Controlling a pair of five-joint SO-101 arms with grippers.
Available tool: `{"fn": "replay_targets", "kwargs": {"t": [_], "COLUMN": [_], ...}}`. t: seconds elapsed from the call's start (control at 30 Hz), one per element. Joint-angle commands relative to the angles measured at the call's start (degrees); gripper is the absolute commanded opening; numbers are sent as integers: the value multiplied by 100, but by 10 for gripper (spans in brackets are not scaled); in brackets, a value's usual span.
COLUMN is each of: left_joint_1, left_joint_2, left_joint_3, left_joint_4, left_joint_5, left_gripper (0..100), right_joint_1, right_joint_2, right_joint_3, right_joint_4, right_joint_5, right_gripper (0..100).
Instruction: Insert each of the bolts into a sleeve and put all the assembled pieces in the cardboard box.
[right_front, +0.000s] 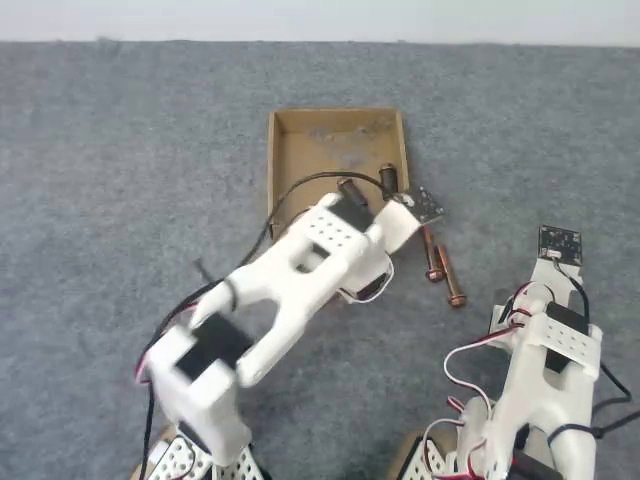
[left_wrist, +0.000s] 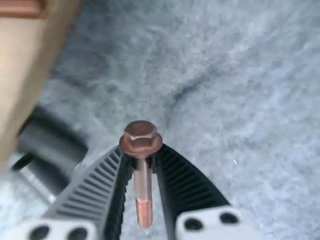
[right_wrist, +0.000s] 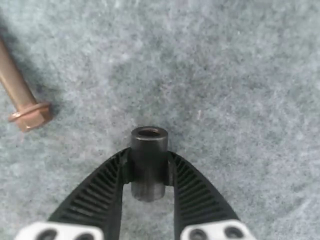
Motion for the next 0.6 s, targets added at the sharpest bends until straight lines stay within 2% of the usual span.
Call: {"fn": "replay_targets", "kwargs": {"t": [0.0,0.37,0.57], "left_joint_1": [-97,-1240,-2303], "left_joint_2": [-1723,-3385,-3938], "left_joint_3": [716,1938,2642], "left_joint_4": [-422,-1477,-2136], "left_joint_5": [237,1442,1978], "left_gripper": [12,12,12], "right_joint_1": [-75,-75,-75], "right_joint_2": [-224,-215,-207], "right_joint_3": [-53,-53,-53], "right_joint_4": [-92,-92,-92], "right_joint_5": [53,53,53], "right_gripper": [6,6,6]}}
